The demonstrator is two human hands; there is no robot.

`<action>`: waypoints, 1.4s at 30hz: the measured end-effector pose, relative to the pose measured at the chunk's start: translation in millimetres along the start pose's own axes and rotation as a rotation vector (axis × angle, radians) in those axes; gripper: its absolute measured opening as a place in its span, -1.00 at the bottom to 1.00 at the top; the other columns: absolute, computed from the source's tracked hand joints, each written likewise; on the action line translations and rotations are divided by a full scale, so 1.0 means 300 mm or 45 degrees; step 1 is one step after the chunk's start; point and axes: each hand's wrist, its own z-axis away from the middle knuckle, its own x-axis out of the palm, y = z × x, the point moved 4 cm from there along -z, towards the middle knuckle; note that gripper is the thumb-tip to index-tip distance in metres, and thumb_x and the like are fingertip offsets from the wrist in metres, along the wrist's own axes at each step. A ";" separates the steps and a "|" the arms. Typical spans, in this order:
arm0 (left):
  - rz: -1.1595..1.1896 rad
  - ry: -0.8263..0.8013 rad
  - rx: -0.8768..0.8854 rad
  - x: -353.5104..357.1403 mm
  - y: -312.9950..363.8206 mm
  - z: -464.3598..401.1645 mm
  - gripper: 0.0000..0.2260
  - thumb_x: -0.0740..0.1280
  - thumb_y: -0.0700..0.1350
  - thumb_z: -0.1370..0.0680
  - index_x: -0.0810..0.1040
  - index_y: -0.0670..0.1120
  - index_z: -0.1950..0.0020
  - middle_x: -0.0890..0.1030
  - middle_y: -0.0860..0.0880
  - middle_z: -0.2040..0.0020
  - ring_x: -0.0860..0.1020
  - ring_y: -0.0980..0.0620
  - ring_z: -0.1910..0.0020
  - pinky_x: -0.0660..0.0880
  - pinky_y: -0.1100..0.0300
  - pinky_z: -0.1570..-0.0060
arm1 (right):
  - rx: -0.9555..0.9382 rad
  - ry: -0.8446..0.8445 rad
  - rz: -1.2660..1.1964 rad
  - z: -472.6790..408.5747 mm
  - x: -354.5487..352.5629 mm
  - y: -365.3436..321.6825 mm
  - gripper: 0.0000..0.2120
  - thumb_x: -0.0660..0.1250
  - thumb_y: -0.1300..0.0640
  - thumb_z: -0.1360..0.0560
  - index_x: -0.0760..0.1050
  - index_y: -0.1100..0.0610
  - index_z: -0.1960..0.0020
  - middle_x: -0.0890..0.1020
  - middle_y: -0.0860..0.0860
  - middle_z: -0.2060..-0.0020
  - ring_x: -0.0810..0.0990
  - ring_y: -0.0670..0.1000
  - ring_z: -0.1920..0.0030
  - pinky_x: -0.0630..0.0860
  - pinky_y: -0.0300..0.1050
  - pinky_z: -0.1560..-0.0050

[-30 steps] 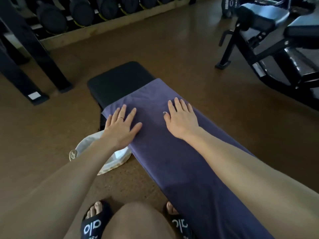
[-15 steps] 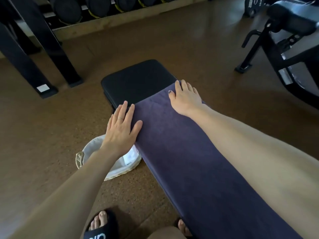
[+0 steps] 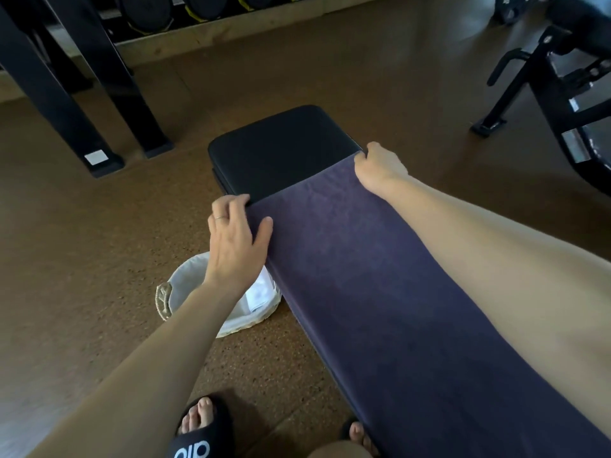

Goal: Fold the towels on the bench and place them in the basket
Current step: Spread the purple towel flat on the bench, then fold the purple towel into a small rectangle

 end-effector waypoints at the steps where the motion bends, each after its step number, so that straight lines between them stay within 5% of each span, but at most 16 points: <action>1: 0.114 0.025 -0.107 -0.010 -0.005 -0.006 -0.61 0.31 -0.04 -0.64 0.33 -0.11 -0.42 0.32 -0.08 -0.37 0.37 -0.05 -0.27 0.35 0.15 -0.23 | 0.040 0.032 -0.114 -0.005 -0.016 0.001 -0.52 0.06 -0.01 -0.72 0.21 0.11 -0.60 0.42 0.12 -0.48 0.48 0.18 -0.40 0.48 0.06 -0.30; 4: 0.347 0.031 -0.445 -0.031 -0.026 -0.025 -0.78 0.31 -0.08 -0.63 0.37 -0.07 -0.23 0.51 -0.04 -0.16 0.52 0.03 -0.02 0.47 0.19 0.05 | 0.119 0.114 -0.341 -0.023 -0.057 -0.003 -0.57 0.16 0.18 -0.70 0.30 0.11 -0.56 0.44 0.11 -0.46 0.48 0.14 -0.41 0.49 -0.01 -0.30; 8: 0.522 -0.004 -0.612 -0.043 -0.046 -0.040 -0.84 0.34 -0.11 -0.60 0.51 -0.07 -0.17 0.59 -0.03 -0.03 0.61 -0.02 -0.01 0.61 0.02 -0.07 | 0.101 0.226 -0.402 -0.039 -0.100 -0.005 -0.62 0.21 0.29 -0.66 0.48 0.12 -0.45 0.54 0.09 -0.38 0.53 0.11 -0.36 0.51 -0.07 -0.27; 12: 0.632 0.044 -0.604 -0.080 -0.028 -0.060 -0.89 0.36 -0.17 -0.58 0.53 -0.07 -0.10 0.59 -0.02 0.05 0.57 0.04 0.13 0.53 0.19 0.20 | -0.103 0.335 -0.200 -0.028 -0.145 -0.016 -0.79 0.30 0.21 -0.64 0.66 0.04 -0.16 0.67 0.03 -0.12 0.59 0.00 -0.02 0.54 -0.15 0.03; 18: 0.644 0.064 -0.448 -0.181 0.086 -0.023 -0.93 0.36 -0.17 -0.59 0.55 -0.07 -0.06 0.58 0.00 0.12 0.54 0.10 0.22 0.49 0.32 0.35 | -0.157 0.368 -0.350 0.066 -0.317 -0.015 -0.76 0.27 0.27 -0.57 0.66 0.03 -0.01 0.64 -0.01 0.00 0.58 -0.01 -0.01 0.47 -0.17 0.05; 22: 0.705 -0.068 -0.296 -0.248 0.221 0.061 -0.97 0.38 -0.16 -0.57 0.56 -0.05 0.02 0.59 -0.04 0.15 0.57 0.03 0.19 0.57 0.12 0.19 | -0.022 0.344 -0.634 0.189 -0.445 0.062 -0.79 0.21 0.29 -0.49 0.61 0.13 0.13 0.68 0.09 0.28 0.73 0.12 0.20 0.68 -0.01 0.09; 28: 0.617 -0.437 0.170 -0.303 0.535 0.307 -0.96 0.38 -0.11 -0.45 0.53 -0.01 0.16 0.50 0.01 0.26 0.45 0.04 0.24 0.42 0.09 0.22 | 0.086 0.267 -0.984 0.528 -0.575 0.315 -0.85 0.23 0.35 -0.51 0.51 0.17 0.15 0.57 0.15 0.28 0.63 0.09 0.34 0.58 -0.11 0.29; 35: 0.320 -0.987 0.723 -0.155 0.787 0.753 -0.85 0.40 -0.22 -0.42 0.45 -0.03 0.21 0.45 0.09 0.37 0.36 0.14 0.39 0.34 0.23 0.34 | 0.232 0.354 -0.996 0.937 -0.589 0.740 -0.90 0.30 0.17 -0.39 0.52 0.11 0.30 0.57 0.05 0.46 0.58 0.09 0.33 0.48 -0.05 0.26; 42: -0.251 -1.067 1.172 0.035 0.789 1.113 -0.83 0.32 -0.06 -0.42 0.32 0.11 0.17 0.45 0.13 0.25 0.44 0.04 0.25 0.43 0.08 0.23 | 0.282 0.358 -0.536 1.201 -0.502 1.014 -0.92 0.43 0.25 -0.41 0.58 0.10 0.21 0.63 0.06 0.28 0.59 0.07 0.25 0.55 -0.04 0.17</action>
